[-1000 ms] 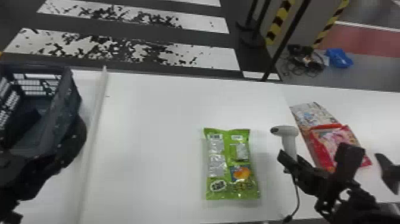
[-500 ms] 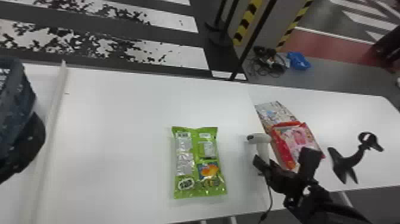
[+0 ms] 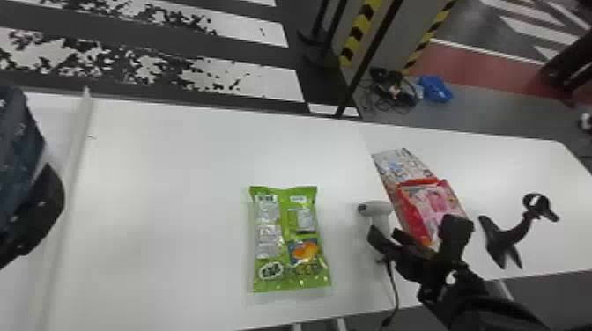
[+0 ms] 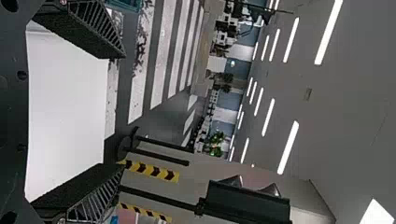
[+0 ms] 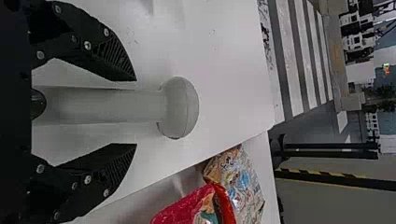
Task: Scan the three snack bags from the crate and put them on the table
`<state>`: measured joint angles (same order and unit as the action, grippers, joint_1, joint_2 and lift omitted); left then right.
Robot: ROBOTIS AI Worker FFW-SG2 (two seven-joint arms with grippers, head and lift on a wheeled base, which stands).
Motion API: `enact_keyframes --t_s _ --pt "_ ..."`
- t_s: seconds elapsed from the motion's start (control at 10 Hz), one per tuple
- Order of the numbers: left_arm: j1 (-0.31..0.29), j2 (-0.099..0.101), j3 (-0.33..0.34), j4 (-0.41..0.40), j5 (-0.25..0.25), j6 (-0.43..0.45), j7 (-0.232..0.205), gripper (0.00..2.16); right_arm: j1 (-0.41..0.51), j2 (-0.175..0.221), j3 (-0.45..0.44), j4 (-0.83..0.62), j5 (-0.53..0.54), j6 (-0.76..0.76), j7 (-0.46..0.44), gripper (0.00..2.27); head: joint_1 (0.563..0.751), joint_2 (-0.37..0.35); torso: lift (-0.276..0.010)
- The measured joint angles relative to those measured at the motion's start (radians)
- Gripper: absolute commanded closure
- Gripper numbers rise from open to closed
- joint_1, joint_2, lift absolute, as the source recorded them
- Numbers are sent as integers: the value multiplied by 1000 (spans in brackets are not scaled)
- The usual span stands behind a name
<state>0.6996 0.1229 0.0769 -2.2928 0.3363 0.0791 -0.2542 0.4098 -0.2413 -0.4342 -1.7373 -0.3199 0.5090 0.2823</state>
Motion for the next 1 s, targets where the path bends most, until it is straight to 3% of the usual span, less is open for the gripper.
enact_keyframes --t_s 0.2,0.3,0.5,0.7,1.0 --pt "1 0 0 -3 -2 3 3 33 46 4 -25 -85 -53 -15 31 127 695 -350 -94" --pt "2 0 0 -4 -4 3 3 33 72 8 -47 -162 -87 54 103 127 695 -330 -94" --pt "4 0 -4 -5 -9 3 3 33 52 11 -98 -262 -135 322 330 130 695 -275 -94" --pt "18 0 -6 -15 -15 3 3 33 -22 -12 -85 -249 -125 494 481 130 695 -215 -94" --pt "47 0 -5 -35 -31 0 5 33 -132 -64 19 -96 -68 537 609 130 695 -160 -94"
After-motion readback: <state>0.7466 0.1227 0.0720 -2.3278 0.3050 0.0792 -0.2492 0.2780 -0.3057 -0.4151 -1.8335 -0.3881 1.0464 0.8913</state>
